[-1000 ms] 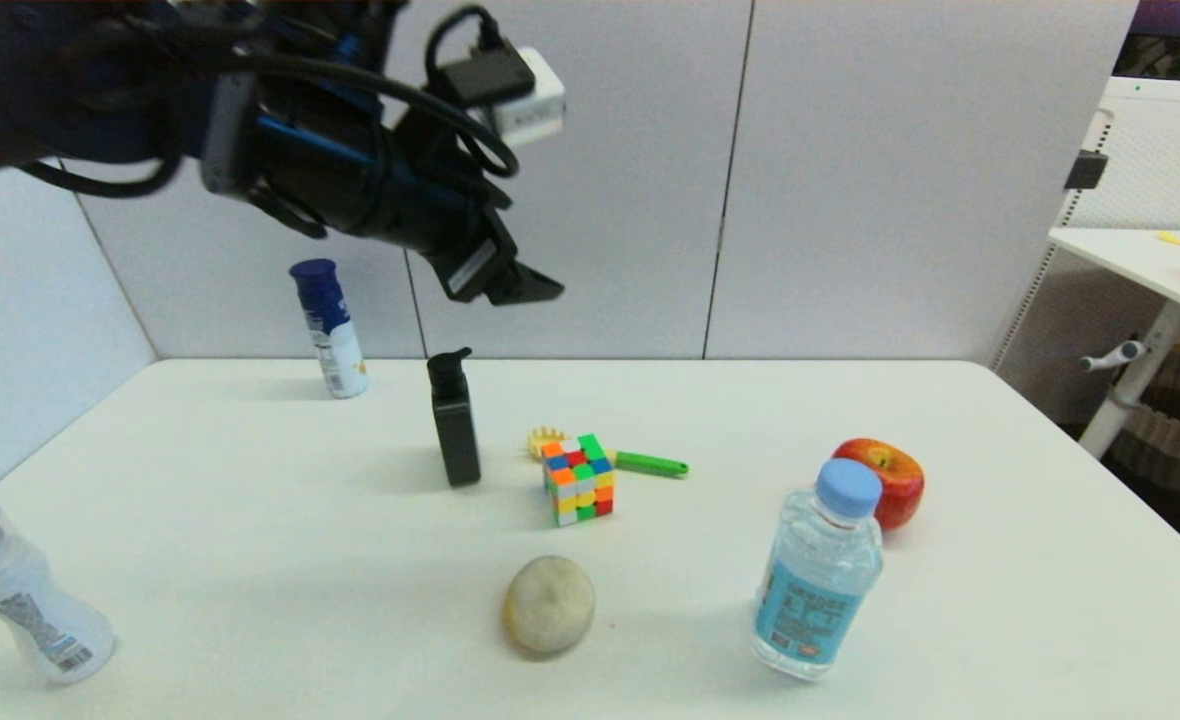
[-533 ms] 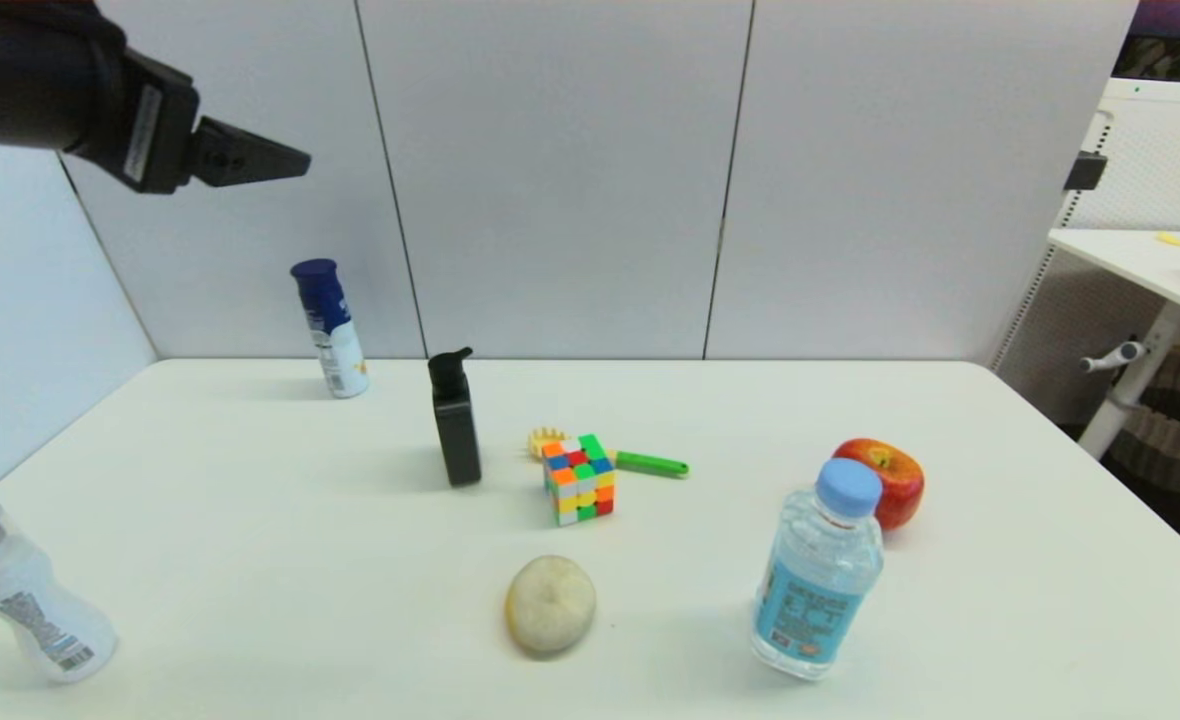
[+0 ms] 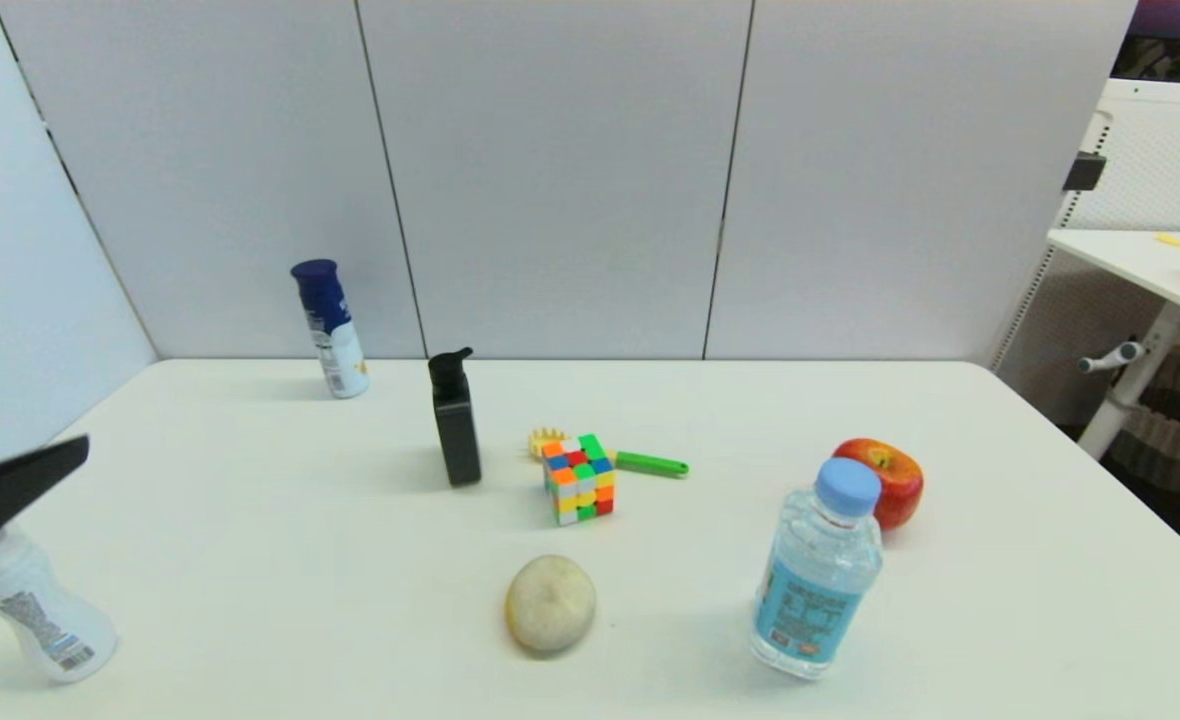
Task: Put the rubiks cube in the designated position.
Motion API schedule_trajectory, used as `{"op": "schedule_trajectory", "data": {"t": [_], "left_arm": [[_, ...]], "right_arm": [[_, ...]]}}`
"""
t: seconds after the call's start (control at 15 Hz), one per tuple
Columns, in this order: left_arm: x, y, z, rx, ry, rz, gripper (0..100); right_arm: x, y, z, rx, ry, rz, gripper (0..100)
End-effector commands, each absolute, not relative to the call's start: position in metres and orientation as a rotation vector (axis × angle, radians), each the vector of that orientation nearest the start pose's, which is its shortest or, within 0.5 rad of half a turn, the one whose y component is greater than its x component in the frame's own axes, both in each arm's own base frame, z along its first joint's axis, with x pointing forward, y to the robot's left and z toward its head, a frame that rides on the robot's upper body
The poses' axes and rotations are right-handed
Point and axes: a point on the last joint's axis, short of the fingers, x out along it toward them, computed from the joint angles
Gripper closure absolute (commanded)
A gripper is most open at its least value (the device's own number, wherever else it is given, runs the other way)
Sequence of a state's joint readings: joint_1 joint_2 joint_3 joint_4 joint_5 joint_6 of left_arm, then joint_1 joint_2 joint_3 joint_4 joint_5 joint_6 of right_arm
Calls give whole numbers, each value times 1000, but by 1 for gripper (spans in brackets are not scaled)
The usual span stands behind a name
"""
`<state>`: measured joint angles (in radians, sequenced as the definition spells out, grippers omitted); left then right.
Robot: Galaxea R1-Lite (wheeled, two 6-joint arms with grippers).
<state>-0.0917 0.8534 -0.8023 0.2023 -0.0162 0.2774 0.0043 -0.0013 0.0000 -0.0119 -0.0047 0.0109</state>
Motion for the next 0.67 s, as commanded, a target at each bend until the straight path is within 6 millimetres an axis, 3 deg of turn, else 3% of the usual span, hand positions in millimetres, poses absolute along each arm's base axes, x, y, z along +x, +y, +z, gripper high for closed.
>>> {"op": "schedule_trajectory", "data": {"t": [0.07, 0.2, 0.33, 0.47, 0.67], "left_arm": [[-4, 1, 166, 214, 156, -70, 0], [-10, 1, 135, 194, 173, -65, 0], [-6, 1, 128, 195, 139, -59, 0], [-5, 0, 112, 184, 118, 52, 0], [-9, 0, 85, 155, 100, 20, 0]], "right_arm": [[-23, 0, 77, 11, -12, 0, 0], [-23, 0, 77, 11, -12, 0, 0], [-23, 0, 77, 11, -12, 0, 0], [-23, 0, 77, 11, -12, 0, 0], [-23, 0, 77, 11, -12, 0, 0]]}}
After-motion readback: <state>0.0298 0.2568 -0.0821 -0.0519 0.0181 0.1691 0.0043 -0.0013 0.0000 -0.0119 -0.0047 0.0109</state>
